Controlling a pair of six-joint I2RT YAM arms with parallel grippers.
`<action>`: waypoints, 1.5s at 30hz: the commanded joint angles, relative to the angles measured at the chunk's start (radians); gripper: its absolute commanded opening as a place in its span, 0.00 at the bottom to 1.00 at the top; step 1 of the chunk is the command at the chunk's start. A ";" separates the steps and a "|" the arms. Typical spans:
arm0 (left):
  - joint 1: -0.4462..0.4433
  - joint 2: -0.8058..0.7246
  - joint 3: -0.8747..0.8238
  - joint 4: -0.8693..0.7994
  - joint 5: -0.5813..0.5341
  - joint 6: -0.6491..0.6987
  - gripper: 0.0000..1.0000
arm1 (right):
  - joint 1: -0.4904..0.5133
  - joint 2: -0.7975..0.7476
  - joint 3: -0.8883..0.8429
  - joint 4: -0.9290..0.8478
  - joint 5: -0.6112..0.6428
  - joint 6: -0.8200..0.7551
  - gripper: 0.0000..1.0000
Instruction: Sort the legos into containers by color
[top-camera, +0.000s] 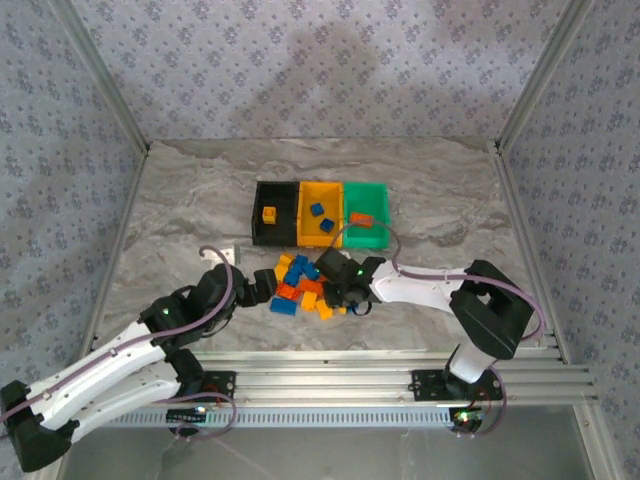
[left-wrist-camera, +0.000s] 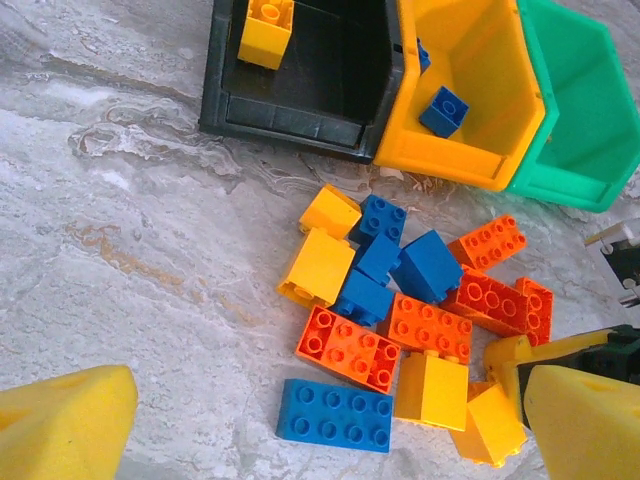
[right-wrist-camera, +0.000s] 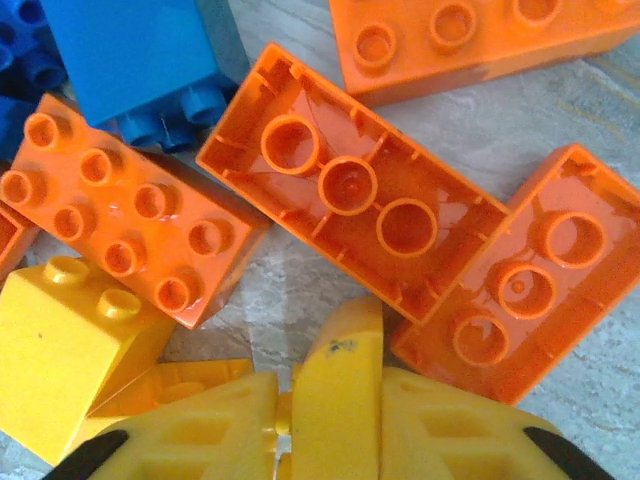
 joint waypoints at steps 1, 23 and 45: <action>0.005 -0.009 0.003 -0.040 -0.036 -0.013 1.00 | 0.011 -0.023 0.007 -0.043 0.036 0.001 0.26; 0.007 -0.234 -0.115 -0.188 -0.037 -0.116 0.99 | -0.090 0.319 0.738 0.031 -0.137 -0.201 0.24; 0.007 -0.217 -0.127 -0.155 0.009 -0.096 0.99 | -0.195 0.665 1.223 -0.075 -0.124 -0.137 0.66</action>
